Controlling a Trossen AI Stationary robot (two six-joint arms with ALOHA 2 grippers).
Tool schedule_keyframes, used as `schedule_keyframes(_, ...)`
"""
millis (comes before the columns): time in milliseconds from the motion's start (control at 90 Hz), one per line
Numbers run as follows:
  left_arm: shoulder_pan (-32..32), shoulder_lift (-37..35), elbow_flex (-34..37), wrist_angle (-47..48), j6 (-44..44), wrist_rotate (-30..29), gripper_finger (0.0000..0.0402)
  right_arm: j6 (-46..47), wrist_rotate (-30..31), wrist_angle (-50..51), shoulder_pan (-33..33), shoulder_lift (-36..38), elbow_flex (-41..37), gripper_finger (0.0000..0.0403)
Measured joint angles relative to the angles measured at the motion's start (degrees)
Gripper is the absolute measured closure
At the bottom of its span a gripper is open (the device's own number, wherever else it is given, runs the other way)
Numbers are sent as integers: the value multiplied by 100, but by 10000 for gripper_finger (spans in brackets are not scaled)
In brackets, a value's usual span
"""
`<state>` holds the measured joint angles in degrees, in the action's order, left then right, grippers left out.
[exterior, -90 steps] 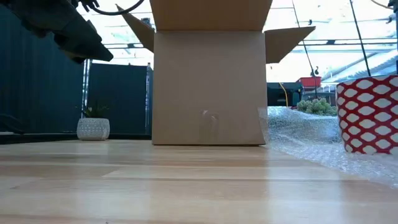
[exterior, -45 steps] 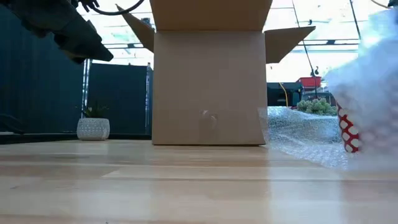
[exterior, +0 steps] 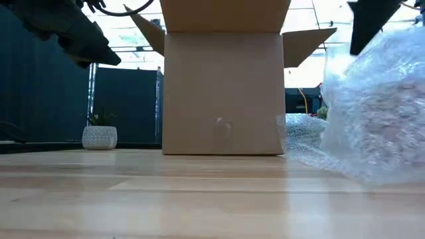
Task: Wrap mug
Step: Wrap the red mug with the bubble wrap
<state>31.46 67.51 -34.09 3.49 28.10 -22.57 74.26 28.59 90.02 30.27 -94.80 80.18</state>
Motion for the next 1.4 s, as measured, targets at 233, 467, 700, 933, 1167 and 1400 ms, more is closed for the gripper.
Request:
schedule_keyframes(233,0,0,0,-2,-4,0,230,-20,-632,-44,-555,0,-907,403)
schedule_keyframes(467,0,0,0,0,-7,-2,230,-21,-608,-682,-723,0,-1513,403)
schedule_keyframes(700,0,0,0,-2,-4,-2,230,605,-561,-686,-737,26,-1783,380)
schedule_keyframes(933,0,0,0,-2,4,-2,230,676,-676,-514,-750,22,-1787,301)
schedule_keyframes(1167,0,84,0,2,6,-2,230,894,-928,-355,-727,384,-1713,247)
schedule_keyframes(1400,0,170,0,-15,9,66,230,848,-839,-327,-694,1092,-1691,212)
